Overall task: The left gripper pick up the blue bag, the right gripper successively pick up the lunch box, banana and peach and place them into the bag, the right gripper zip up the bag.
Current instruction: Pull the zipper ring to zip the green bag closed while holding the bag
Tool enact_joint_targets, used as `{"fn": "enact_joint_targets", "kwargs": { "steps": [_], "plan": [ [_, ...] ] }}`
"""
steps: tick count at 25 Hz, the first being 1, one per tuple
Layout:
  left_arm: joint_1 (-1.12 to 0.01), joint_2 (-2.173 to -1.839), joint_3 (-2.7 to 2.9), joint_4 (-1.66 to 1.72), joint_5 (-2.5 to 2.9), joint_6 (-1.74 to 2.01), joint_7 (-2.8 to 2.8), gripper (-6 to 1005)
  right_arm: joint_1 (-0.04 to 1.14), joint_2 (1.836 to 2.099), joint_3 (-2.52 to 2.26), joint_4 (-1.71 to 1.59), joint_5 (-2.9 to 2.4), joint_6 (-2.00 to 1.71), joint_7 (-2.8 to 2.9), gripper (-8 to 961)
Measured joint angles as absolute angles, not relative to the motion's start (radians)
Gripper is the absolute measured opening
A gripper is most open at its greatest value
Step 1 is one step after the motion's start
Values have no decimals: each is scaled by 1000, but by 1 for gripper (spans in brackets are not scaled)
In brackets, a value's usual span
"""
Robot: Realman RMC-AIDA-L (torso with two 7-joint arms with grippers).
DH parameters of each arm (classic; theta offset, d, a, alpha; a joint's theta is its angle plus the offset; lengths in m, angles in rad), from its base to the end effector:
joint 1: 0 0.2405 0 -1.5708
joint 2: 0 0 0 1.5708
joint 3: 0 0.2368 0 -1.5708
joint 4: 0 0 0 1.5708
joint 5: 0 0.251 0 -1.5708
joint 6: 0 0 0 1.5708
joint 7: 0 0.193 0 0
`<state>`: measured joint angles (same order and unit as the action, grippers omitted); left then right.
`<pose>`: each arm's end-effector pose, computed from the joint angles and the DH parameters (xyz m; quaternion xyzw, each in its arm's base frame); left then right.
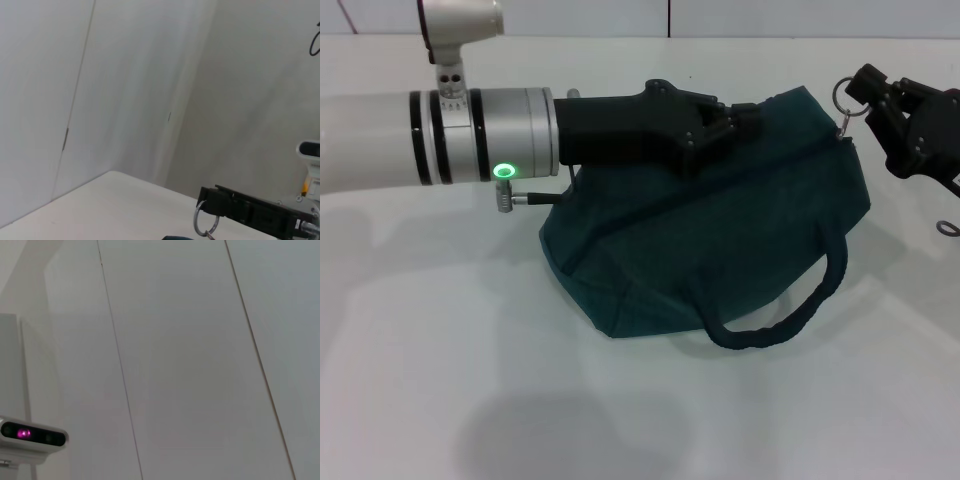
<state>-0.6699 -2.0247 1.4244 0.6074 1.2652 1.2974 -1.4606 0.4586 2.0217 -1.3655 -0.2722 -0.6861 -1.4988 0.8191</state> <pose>-0.1199 0.4042 -0.0873 -0.9308 -0.1689 -0.3197 0.0541 0.2311 0.3762 -0.0245 -0.8086 0.1567 0.4793 0.3032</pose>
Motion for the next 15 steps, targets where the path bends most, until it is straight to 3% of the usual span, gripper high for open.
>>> {"fn": "enact_joint_targets", "kwargs": {
  "steps": [4,15],
  "plan": [
    [-670,-2028,1424,612,1266,1300,-1446,62,458,2022,-1365,-263,-684,-1499,819,18],
    [-669,-2021,1390,615,1280,1299,-1444,34,444,2019,-1364,-226,-609,-1487,825,18]
  ]
}}
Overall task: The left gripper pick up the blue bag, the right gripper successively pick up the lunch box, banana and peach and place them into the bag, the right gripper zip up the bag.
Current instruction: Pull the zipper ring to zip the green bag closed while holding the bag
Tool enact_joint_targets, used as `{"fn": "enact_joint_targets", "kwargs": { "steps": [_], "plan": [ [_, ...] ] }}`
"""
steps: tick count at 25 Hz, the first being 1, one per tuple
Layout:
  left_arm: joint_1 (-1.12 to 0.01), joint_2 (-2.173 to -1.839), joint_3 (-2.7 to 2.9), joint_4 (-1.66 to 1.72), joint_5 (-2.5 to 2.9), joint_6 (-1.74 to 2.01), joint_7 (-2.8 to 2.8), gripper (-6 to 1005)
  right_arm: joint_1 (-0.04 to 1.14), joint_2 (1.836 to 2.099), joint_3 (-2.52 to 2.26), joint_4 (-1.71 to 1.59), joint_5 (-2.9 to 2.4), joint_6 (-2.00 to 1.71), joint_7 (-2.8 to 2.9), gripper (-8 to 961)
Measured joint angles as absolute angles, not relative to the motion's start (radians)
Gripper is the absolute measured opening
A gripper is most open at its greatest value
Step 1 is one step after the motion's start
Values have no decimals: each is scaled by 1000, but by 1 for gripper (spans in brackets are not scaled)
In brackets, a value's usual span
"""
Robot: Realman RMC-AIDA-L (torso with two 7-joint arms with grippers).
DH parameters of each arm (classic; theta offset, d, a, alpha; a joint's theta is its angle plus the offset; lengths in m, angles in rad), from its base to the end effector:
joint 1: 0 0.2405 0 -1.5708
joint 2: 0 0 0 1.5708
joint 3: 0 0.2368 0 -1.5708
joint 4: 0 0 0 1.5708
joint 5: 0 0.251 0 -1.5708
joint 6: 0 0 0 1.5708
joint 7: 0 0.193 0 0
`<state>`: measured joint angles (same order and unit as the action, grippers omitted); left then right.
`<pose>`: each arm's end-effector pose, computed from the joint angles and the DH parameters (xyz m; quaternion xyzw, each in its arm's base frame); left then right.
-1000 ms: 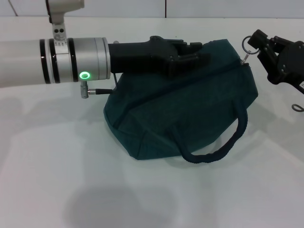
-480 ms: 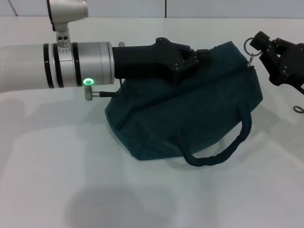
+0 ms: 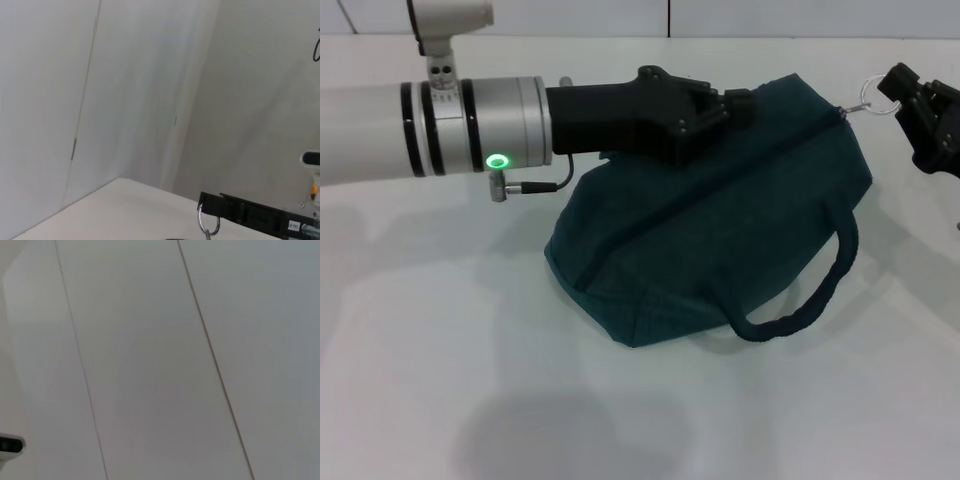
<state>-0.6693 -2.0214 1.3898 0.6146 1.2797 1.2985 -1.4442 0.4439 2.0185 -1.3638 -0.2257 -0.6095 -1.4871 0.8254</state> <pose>-0.1207 0.4101 -0.0793 -0.9302 -0.1596 -0.3233 0.0688 0.2516 0.3760 -0.0170 -0.7849 0.1952 0.4835 0.3348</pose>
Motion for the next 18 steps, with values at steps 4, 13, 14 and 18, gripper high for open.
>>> {"fn": "enact_joint_targets", "kwargs": {
  "steps": [4,13,14,18],
  "plan": [
    [-669,-2019,1388,614,1294,1298,-1448,29,442,2018,-1364,-206,-589,-1474,828,18],
    [-666,-2018,1388,617,1320,1304,-1452,16,436,2020,-1328,-172,-578,-1447,830,18],
    [-664,-2016,1388,617,1320,1305,-1452,14,435,2020,-1325,-170,-574,-1442,830,18],
    [-659,-2010,1383,617,1319,1315,-1452,9,433,2020,-1320,-166,-557,-1410,841,18]
  ]
}}
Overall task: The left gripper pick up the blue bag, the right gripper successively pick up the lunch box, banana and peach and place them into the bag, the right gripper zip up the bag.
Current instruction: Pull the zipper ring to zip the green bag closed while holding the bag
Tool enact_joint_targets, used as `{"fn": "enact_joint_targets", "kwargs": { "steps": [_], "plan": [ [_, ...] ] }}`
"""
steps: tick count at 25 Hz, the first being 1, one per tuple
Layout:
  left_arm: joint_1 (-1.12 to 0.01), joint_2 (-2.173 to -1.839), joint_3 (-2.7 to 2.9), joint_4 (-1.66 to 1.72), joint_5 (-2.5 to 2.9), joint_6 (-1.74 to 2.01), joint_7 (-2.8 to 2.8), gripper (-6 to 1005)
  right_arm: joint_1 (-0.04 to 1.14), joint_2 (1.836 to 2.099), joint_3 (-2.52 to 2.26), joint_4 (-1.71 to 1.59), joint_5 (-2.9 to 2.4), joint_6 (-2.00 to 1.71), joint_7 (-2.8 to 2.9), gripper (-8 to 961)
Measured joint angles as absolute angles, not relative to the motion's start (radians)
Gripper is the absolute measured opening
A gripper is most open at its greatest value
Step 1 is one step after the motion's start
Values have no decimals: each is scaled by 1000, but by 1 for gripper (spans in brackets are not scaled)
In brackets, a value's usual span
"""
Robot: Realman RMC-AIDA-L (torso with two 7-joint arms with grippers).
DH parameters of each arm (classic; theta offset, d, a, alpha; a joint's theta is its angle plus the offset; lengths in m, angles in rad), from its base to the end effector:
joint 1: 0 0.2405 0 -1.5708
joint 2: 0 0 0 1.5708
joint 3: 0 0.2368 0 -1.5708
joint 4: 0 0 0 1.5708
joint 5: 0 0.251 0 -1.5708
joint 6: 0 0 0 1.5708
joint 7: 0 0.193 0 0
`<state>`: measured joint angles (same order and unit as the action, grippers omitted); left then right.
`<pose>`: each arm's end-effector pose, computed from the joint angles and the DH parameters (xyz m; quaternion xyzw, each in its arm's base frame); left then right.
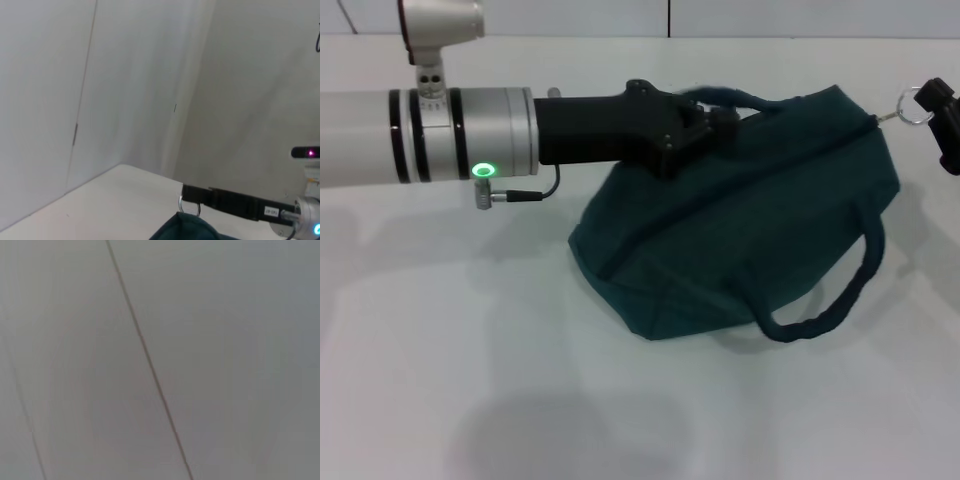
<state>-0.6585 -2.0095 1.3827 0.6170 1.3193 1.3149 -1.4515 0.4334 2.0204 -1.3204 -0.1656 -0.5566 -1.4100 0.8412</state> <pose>-0.1312 0.4069 -0.0776 -0.9362 -0.1593 -0.3064 0.0651 0.2864 0.3799 -0.0135 -0.7537 0.2618 0.4655 0.3830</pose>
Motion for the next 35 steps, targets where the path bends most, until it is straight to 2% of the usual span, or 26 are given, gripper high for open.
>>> {"fn": "enact_joint_targets", "kwargs": {
  "steps": [6,16,22,28,33,35],
  "plan": [
    [-654,-2008,1346,617,1321,1337,-1445,0,440,2024,-1326,-161,-554,-1397,867,22],
    [-683,-2031,1308,614,1321,1328,-1564,99,443,2026,-1333,-166,-556,-1433,868,29],
    [-758,-2031,1308,615,1399,1260,-1679,194,446,2026,-1334,-169,-563,-1433,868,31],
    [-798,-2072,1309,624,1521,1209,-1716,297,455,2026,-1336,-166,-565,-1434,868,31],
    [-813,-2085,1316,625,1572,1186,-1745,532,455,2026,-1336,-167,-566,-1434,868,30],
    [-811,-2086,1316,626,1571,1186,-1744,685,454,2026,-1336,-167,-566,-1434,868,30]
  ]
}}
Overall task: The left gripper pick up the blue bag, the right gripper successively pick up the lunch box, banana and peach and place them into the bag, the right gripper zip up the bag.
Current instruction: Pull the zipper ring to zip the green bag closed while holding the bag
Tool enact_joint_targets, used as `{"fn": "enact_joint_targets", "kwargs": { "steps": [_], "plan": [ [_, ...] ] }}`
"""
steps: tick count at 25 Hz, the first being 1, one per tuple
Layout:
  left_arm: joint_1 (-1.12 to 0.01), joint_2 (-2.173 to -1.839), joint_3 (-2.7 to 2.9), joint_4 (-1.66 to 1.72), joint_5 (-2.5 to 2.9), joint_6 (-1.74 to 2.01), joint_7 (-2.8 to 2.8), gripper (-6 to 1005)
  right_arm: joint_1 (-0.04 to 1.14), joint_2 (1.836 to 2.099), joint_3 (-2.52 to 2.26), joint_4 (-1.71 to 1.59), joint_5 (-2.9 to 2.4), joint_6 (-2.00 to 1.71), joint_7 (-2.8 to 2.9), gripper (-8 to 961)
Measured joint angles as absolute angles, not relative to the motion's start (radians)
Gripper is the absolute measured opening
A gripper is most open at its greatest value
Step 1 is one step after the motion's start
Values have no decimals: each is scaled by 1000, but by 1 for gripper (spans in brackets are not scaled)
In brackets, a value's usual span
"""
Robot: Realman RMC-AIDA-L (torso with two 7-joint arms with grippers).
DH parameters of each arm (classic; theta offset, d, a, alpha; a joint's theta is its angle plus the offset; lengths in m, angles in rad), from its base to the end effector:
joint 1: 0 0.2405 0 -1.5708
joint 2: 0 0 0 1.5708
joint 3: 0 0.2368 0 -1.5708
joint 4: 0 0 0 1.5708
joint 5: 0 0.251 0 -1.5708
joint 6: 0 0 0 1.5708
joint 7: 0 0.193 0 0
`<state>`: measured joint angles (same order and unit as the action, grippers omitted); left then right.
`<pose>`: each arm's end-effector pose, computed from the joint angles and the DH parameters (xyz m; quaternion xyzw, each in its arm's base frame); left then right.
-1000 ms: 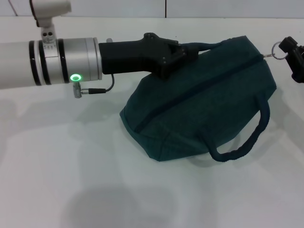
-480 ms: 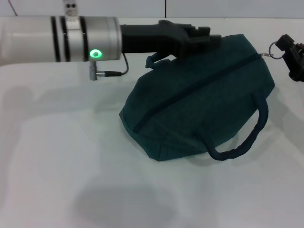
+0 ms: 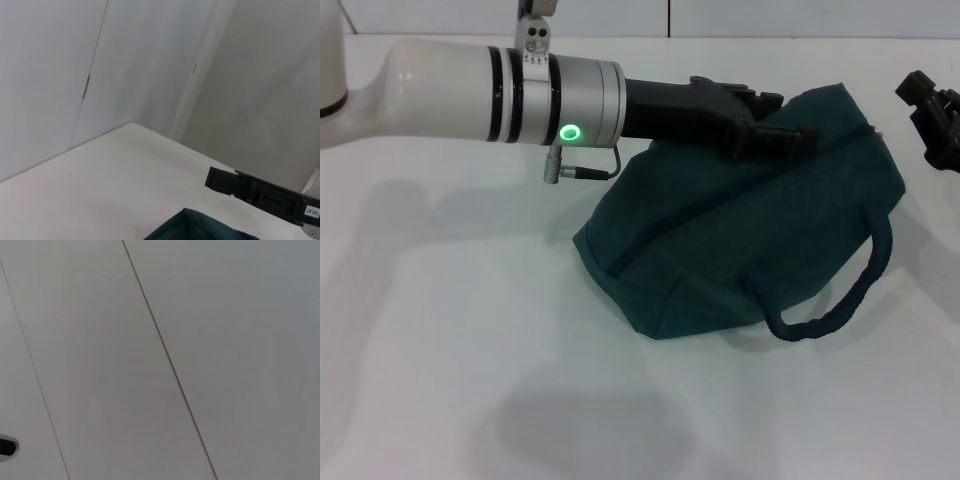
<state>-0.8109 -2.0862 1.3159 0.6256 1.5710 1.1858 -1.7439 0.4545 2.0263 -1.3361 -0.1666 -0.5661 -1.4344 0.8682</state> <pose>-0.0910 0.4273 -0.1145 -0.9434 -0.2262 -0.2378 0.0484 0.2715 0.3812 -0.0189 -0.7595 0.2565 0.4799 0.3565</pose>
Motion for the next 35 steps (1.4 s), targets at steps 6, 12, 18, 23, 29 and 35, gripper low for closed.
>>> {"fn": "enact_joint_targets", "kwargs": {
  "steps": [6,12,18,23,29,35],
  "plan": [
    [-804,-2086,1311,627,1568,1186,-1733,628,453,2026,-1336,-164,-566,-1434,868,30],
    [-789,-2087,1310,627,1555,1186,-1686,348,454,2026,-1341,-166,-566,-1434,868,30],
    [-759,-2087,1309,627,1495,1190,-1615,236,456,2025,-1356,-170,-566,-1435,868,50],
    [-707,-2085,1308,629,1409,1205,-1483,143,472,2027,-1394,-177,-565,-1452,880,71],
    [-689,-2068,1308,632,1407,1218,-1443,54,495,2028,-1413,-182,-558,-1464,911,95],
    [-643,-2053,1308,680,1408,1237,-1430,53,488,2028,-1405,-169,-495,-1431,906,120]
  ]
}}
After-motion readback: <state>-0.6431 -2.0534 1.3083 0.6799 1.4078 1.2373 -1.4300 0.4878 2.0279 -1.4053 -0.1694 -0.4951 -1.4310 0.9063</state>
